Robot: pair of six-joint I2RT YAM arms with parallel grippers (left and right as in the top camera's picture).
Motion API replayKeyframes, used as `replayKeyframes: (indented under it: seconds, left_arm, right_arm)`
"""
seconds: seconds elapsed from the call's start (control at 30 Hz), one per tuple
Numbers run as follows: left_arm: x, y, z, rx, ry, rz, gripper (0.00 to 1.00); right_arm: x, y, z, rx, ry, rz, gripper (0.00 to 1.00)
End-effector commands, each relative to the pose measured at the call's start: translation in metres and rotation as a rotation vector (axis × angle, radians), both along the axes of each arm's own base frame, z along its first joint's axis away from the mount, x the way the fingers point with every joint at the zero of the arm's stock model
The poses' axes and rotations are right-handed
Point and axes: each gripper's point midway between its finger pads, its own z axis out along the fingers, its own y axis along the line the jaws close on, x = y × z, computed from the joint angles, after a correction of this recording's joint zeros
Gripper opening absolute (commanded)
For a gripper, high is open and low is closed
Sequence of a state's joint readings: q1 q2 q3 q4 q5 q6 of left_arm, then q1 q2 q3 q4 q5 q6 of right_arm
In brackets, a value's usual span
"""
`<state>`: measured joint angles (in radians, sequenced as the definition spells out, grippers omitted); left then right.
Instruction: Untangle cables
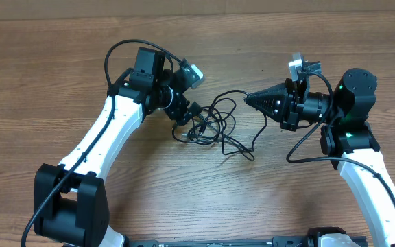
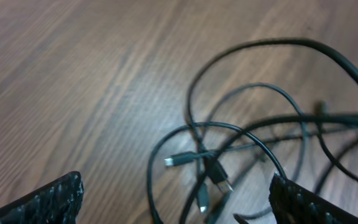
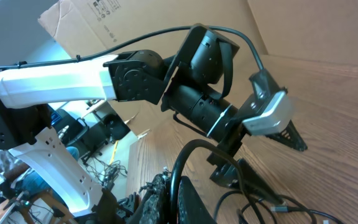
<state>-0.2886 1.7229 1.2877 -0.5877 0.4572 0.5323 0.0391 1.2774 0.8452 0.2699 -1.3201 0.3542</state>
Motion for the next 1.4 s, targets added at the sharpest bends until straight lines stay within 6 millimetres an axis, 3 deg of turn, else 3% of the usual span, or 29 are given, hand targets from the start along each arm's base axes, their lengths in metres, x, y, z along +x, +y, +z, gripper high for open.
replayKeyframes:
  seconds: [0.0,0.2,0.53,0.9,1.1,1.17,1.27,1.37]
  left_arm:
    - [-0.011,-0.011,0.003,-0.014,-0.028,-0.133,0.95]
    - [-0.018,-0.019,0.003,-0.031,-0.013,-0.16,0.94]
    - [-0.034,-0.05,0.004,-0.023,-0.054,-0.281,0.93]
    - [-0.034,-0.052,-0.007,0.001,-0.04,-0.282,0.86]
    - [-0.034,-0.052,-0.037,0.018,0.034,-0.28,0.66]
    - [-0.034,-0.052,-0.044,0.02,0.051,-0.279,0.54]
    - [-0.034,-0.055,-0.046,0.008,0.059,-0.283,0.43]
    - [-0.031,-0.056,-0.044,0.003,0.042,-0.282,0.23]
  right_arm:
    - [-0.002,0.0,0.006,-0.001,-0.036,0.006,0.04]
    - [-0.002,0.0,0.006,-0.001,-0.04,0.006,0.04]
    - [-0.002,0.0,0.006,-0.001,-0.039,0.006,0.04]
    - [-0.002,0.0,0.006,-0.001,-0.039,0.006,0.04]
    - [-0.002,0.0,0.006,-0.001,-0.039,0.006,0.04]
    - [-0.002,0.0,0.006,-0.001,-0.039,0.006,0.04]
    - [-0.002,0.0,0.006,-0.001,-0.039,0.006,0.04]
    - [-0.002,0.0,0.006,-0.001,-0.039,0.006,0.04]
